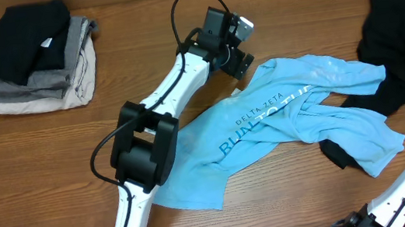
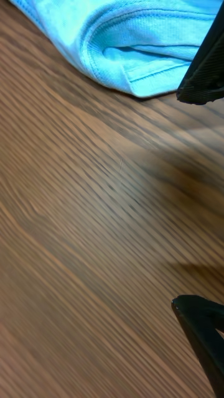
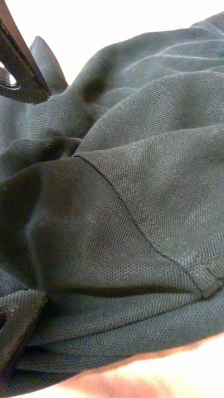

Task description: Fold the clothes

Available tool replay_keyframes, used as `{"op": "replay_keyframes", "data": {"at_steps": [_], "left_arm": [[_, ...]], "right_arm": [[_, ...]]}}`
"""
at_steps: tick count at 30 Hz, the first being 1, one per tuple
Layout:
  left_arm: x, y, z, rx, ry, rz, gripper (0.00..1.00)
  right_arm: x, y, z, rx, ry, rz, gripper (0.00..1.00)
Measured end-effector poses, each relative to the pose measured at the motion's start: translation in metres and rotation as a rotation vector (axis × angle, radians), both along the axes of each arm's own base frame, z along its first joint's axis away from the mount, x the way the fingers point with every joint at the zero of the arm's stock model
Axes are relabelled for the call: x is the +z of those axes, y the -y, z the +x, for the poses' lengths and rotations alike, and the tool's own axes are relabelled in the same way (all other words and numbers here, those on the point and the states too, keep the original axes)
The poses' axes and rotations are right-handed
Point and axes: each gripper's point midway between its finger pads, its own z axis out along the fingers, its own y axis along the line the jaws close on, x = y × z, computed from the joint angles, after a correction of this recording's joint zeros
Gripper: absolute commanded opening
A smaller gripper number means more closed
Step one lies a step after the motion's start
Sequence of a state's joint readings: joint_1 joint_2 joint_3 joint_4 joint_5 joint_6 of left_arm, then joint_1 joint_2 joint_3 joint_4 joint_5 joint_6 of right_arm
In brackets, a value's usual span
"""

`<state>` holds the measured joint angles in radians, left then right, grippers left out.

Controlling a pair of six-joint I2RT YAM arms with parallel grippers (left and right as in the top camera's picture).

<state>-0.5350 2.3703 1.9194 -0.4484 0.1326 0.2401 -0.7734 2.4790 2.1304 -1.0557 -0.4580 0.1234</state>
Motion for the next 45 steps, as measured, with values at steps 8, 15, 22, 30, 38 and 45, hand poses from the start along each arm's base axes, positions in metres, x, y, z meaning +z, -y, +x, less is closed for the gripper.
{"op": "replay_keyframes", "data": {"at_steps": [8, 15, 22, 30, 38, 45], "left_arm": [[0.005, 0.052, -0.013, -0.111, 0.081, -0.051, 1.0], [0.014, 0.09, -0.027, -0.202, 0.158, -0.073, 1.0], [-0.036, 0.091, -0.032, -0.255, 0.14, 0.009, 0.82], [-0.041, 0.083, -0.031, -0.3, 0.176, 0.102, 0.09], [-0.041, 0.05, -0.011, -0.167, 0.231, 0.275, 0.04], [-0.012, -0.036, 0.035, 0.122, 0.213, 0.425, 0.04]], "right_arm": [[0.007, 0.013, -0.012, -0.034, -0.016, -0.011, 1.0], [0.057, 0.009, 0.004, -0.009, 0.04, -0.113, 1.0], [0.094, -0.024, 0.032, 0.068, 0.105, -0.165, 1.0], [0.095, -0.033, 0.037, 0.085, 0.111, -0.154, 1.0], [0.097, -0.057, 0.05, 0.135, 0.133, -0.13, 1.0], [0.097, -0.105, 0.073, 0.232, 0.14, -0.123, 1.0]]}}
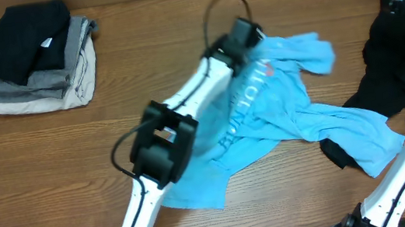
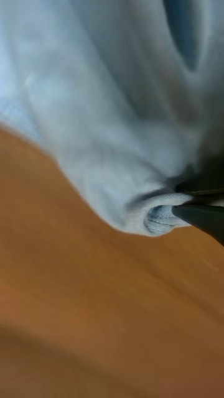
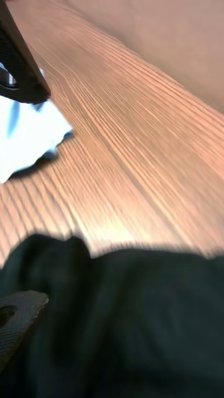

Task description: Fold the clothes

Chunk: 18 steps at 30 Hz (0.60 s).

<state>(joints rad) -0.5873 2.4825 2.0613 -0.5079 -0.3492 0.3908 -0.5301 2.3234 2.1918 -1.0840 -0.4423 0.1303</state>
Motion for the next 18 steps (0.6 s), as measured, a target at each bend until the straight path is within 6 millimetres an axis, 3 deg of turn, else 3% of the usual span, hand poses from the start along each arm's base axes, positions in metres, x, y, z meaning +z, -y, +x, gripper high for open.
{"op": "replay_keyframes", "data": {"at_steps": [4, 5, 6, 11, 14, 16, 18], "left_arm": [[0.035, -0.08, 0.039, 0.225, 0.032, -0.045, 0.04], [0.038, -0.09, 0.043, 0.25, 0.035, -0.053, 0.04], [0.047, -0.122, 0.055, 0.329, 0.052, -0.077, 0.04], [0.055, -0.217, 0.071, 0.533, 0.042, -0.139, 0.04], [0.055, -0.249, 0.071, 0.595, 0.013, -0.176, 0.04], [0.056, -0.251, 0.071, 0.602, 0.003, -0.196, 0.06], [0.057, -0.247, 0.069, 0.595, -0.009, -0.209, 0.15]], "right_arm": [[-0.001, -0.041, 0.013, 0.078, -0.008, 0.007, 1.0], [-0.001, -0.05, 0.014, 0.096, -0.013, 0.01, 1.0], [-0.002, -0.061, 0.016, 0.114, -0.019, 0.012, 1.0], [-0.007, -0.113, 0.015, 0.225, -0.068, 0.024, 1.0], [-0.012, -0.142, 0.01, 0.283, -0.116, 0.011, 1.0], [-0.016, -0.156, 0.005, 0.31, -0.153, -0.01, 0.98], [-0.019, -0.165, -0.001, 0.328, -0.193, -0.032, 0.96]]}}
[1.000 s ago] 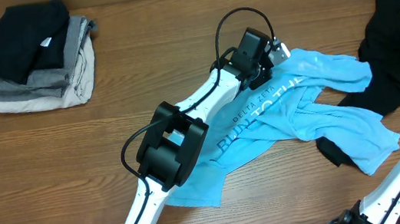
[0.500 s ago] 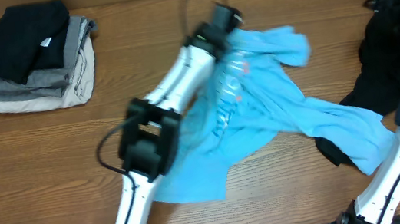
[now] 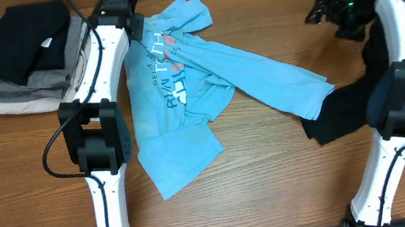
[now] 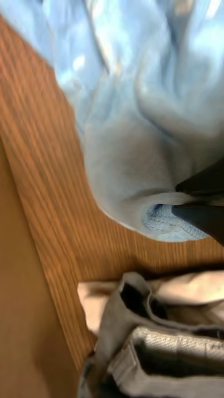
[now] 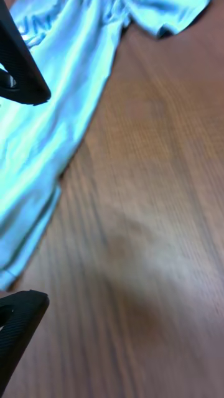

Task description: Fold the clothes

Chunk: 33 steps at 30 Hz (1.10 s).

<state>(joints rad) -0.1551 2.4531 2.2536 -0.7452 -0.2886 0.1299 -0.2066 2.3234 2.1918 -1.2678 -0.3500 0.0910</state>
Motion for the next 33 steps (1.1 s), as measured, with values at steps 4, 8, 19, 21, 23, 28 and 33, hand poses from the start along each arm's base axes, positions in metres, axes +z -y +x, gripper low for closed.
{"op": "replay_keyframes", "data": {"at_steps": [4, 8, 19, 21, 23, 28, 33], "left_arm": [[-0.008, 0.011, -0.014, -0.019, -0.068, -0.012, 0.42], [-0.01, 0.016, -0.038, -0.03, -0.177, -0.023, 0.7], [0.127, 0.048, -0.101, -0.151, -0.191, -0.21, 0.88], [0.165, 0.055, -0.12, -0.18, -0.145, -0.232, 0.88], [0.196, 0.062, -0.142, -0.21, -0.112, -0.242, 0.88], [0.247, 0.084, -0.208, -0.283, -0.098, -0.25, 0.89], [0.275, 0.095, -0.236, -0.296, -0.041, -0.291, 0.9]], "right_arm": [[-0.005, -0.008, -0.015, 0.019, -0.072, -0.021, 0.92], [-0.007, -0.004, -0.021, 0.008, -0.099, -0.032, 0.92], [0.072, -0.005, -0.049, -0.013, -0.023, -0.055, 0.93], [0.111, -0.008, -0.064, -0.019, 0.04, -0.066, 0.95], [0.149, -0.012, -0.081, -0.026, 0.111, -0.077, 0.96], [0.225, -0.023, -0.136, -0.038, 0.247, -0.099, 0.96], [0.255, -0.032, -0.185, -0.046, 0.281, -0.107, 0.96]]}}
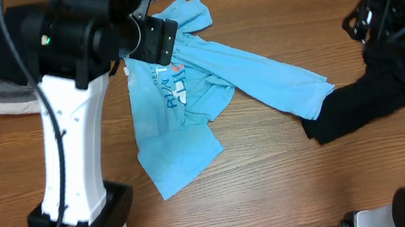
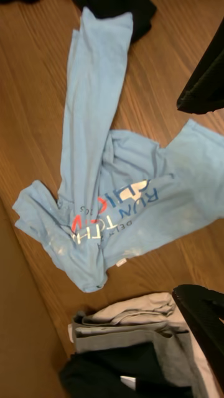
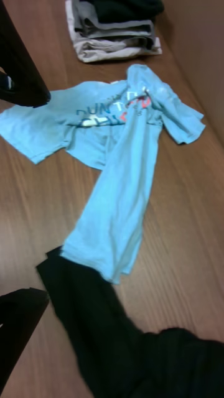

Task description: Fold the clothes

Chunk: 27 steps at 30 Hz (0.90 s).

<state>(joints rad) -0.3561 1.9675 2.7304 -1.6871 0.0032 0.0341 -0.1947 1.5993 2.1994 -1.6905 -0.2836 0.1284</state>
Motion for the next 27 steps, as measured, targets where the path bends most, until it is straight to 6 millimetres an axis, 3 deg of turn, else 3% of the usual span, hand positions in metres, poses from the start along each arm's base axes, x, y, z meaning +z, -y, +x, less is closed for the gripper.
{"op": "replay_keyframes", "data": {"at_steps": [7, 12, 16, 20, 23, 27], "left_arm": [[0.009, 0.008, -0.052, 0.001, -0.031, -0.03, 0.84], [-0.024, -0.004, -0.089, 0.083, -0.143, 0.035, 0.85], [-0.087, -0.002, -0.083, 0.163, -0.244, 0.108, 0.85], [-0.166, 0.005, -0.079, 0.211, -0.348, 0.162, 0.82], [-0.218, 0.004, -0.085, 0.254, -0.413, 0.177, 0.7], [-0.273, -0.003, -0.105, 0.329, -0.498, 0.175, 0.53]], "right_arm": [[0.026, -0.008, -0.049, -0.033, 0.099, -0.008, 1.0], [0.017, -0.01, -0.075, -0.056, 0.149, -0.025, 1.0], [-0.032, -0.005, -0.052, -0.061, 0.092, -0.013, 1.0], [-0.105, 0.0, -0.021, -0.062, -0.05, 0.016, 1.0], [-0.146, 0.002, -0.012, -0.066, -0.133, 0.031, 0.99], [-0.171, 0.006, -0.004, -0.073, -0.179, 0.039, 0.99]]}}
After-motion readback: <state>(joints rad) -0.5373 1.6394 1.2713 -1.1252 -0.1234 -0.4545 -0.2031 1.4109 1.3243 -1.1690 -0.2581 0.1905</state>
